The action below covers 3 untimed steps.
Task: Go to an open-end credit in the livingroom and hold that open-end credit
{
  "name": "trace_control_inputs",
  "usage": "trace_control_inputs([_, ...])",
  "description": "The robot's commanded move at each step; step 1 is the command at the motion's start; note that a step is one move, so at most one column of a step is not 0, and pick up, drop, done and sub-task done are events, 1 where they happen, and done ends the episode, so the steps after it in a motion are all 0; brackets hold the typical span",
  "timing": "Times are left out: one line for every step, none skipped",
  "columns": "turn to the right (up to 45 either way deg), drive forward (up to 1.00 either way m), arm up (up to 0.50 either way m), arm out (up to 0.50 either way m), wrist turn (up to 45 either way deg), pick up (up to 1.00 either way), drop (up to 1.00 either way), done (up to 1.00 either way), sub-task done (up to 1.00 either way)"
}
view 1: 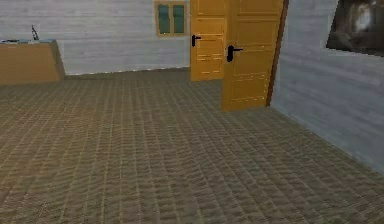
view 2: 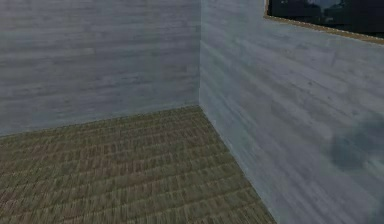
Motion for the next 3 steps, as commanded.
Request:
trace_control_inputs([0.0,1.00,0.00,0.00,0.0,0.00,0.00,0.00,0.00])
trace_control_inputs([0.0,1.00,0.00,0.00,0.0,0.00,0.00,0.00,0.00])
trace_control_inputs([0.0,1.00,0.00,0.00,0.0,0.00,0.00,0.00,0.00])
